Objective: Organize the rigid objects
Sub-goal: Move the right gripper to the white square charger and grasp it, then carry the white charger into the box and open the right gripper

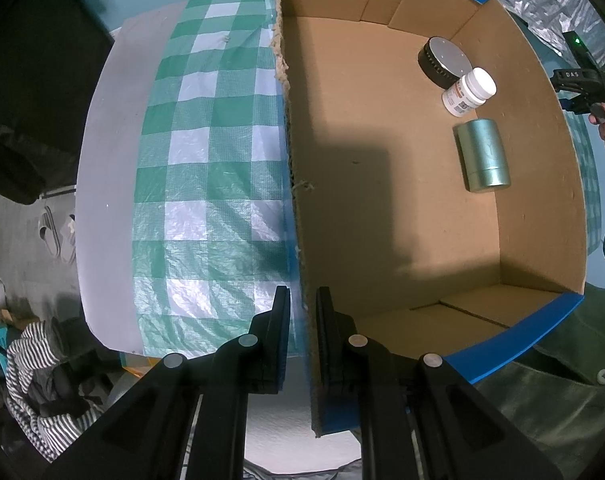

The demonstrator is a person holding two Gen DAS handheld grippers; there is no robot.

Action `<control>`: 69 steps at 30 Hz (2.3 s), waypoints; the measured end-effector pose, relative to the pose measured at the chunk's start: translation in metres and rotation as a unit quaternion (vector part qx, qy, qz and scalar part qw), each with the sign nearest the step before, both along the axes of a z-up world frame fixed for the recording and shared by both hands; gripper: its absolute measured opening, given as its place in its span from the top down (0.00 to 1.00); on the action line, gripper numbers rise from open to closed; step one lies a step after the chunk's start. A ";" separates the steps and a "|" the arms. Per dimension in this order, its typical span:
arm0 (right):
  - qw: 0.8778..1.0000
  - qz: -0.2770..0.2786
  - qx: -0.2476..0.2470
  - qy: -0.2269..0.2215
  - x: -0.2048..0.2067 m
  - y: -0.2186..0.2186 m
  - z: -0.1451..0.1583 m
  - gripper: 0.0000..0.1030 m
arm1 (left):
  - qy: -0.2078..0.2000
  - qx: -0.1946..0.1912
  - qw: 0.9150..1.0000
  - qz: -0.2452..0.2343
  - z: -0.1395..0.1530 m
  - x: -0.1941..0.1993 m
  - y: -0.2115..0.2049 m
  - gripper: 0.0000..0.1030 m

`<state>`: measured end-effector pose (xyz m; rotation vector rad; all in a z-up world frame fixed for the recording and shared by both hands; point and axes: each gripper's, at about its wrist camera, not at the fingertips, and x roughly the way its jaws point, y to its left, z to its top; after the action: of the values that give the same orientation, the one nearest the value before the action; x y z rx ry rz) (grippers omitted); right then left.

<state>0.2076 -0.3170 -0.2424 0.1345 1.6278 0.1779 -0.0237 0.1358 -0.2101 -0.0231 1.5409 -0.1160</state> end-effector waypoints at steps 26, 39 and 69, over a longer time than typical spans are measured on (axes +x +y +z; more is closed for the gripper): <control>0.995 0.081 -0.055 -0.011 0.018 0.066 -0.008 0.49 | 0.008 0.000 1.000 0.014 -0.006 0.001 0.004 0.89; 0.983 0.165 -0.063 -0.049 0.000 0.075 -0.009 0.50 | 0.012 0.002 1.000 0.011 -0.008 0.001 0.003 0.89; 0.953 0.280 -0.001 -0.113 -0.041 0.124 0.096 0.52 | -0.001 0.012 1.000 0.004 0.003 0.001 -0.004 0.89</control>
<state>0.1670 -0.1934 -0.1462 -0.3460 1.4010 0.6041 -0.0224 0.1320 -0.2074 -0.0114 1.5401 -0.0910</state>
